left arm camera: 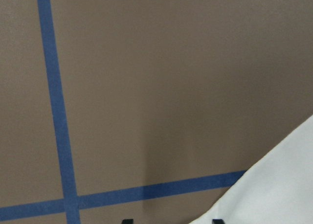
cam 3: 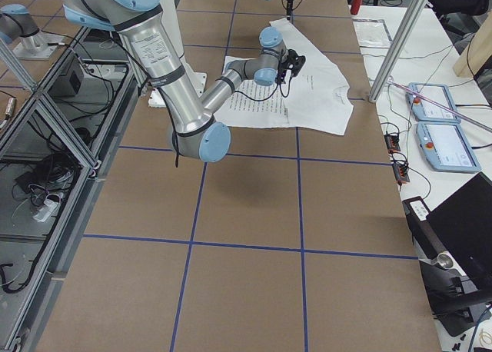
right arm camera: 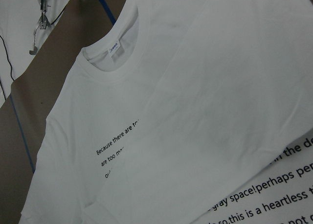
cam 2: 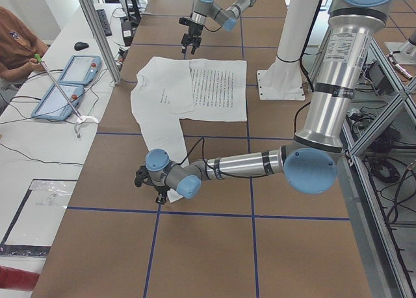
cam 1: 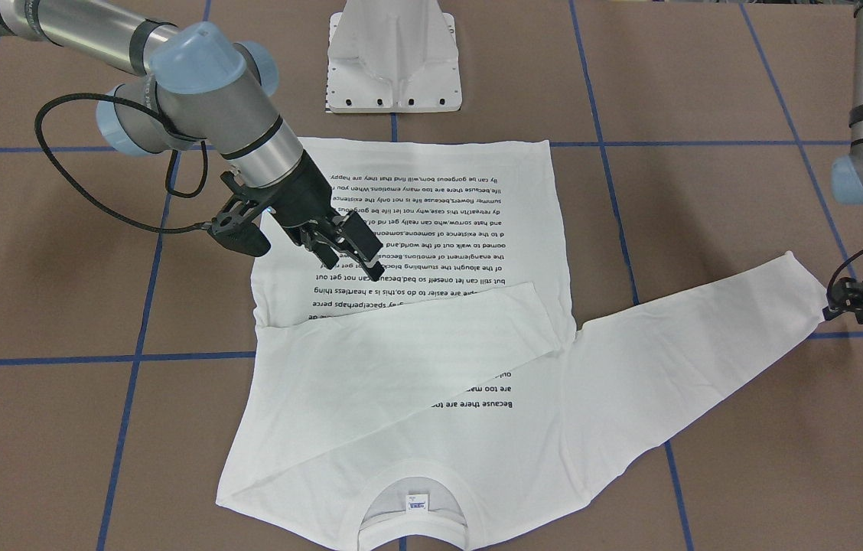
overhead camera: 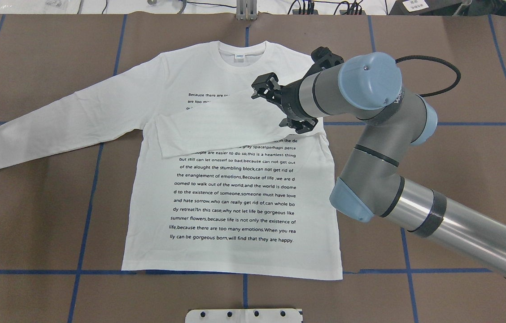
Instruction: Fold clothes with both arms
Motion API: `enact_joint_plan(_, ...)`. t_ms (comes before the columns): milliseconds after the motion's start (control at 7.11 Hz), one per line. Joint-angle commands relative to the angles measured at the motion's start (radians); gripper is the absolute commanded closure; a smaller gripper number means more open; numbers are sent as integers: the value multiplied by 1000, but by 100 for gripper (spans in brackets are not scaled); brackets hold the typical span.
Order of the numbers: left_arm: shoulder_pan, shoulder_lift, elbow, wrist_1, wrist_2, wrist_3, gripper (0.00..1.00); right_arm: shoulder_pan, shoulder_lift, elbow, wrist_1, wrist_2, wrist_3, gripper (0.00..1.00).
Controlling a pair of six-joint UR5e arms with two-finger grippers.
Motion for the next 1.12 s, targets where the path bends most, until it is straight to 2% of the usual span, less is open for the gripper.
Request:
enact_joint_plan(0, 0, 4, 0, 4, -2, -1, 38, -2, -3, 1, -1, 0, 2, 0)
enact_joint_plan(984, 0, 18, -3, 4, -4, 0, 39, -2, -3, 3, -1, 0, 3, 0)
